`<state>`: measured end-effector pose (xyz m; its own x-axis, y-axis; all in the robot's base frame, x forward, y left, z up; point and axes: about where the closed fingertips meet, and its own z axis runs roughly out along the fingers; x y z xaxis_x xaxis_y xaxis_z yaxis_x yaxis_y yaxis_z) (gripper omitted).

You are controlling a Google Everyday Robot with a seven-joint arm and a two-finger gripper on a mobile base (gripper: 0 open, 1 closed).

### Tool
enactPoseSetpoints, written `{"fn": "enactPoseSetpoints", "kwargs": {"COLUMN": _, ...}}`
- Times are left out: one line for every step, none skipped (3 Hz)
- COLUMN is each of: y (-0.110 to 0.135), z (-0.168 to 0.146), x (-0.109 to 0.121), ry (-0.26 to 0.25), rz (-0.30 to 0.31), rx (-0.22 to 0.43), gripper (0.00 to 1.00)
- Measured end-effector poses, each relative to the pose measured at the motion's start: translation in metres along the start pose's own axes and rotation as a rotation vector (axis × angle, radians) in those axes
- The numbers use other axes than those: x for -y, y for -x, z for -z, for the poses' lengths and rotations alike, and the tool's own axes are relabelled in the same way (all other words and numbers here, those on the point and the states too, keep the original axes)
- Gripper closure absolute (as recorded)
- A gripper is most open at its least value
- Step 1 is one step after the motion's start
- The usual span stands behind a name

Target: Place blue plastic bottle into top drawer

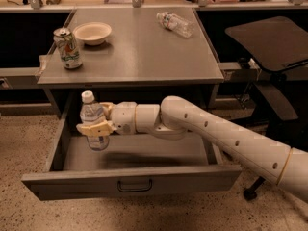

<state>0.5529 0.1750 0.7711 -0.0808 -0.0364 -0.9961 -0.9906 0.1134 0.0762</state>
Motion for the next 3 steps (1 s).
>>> {"fn": "enactPoseSetpoints", "kwargs": {"y": -0.005, "z": 0.002, "x": 0.0, "ry": -0.018, "rz": 0.022, "rx": -0.035, "gripper": 1.0}}
{"fn": "enactPoseSetpoints", "kwargs": {"y": -0.021, "z": 0.016, "x": 0.013, "ry": -0.108, "rz": 0.112, "rx": -0.14, "gripper": 1.0}}
{"fn": "enactPoseSetpoints", "kwargs": {"y": -0.036, "z": 0.027, "x": 0.027, "ry": -0.129, "rz": 0.196, "rx": -0.177, "gripper": 1.0}}
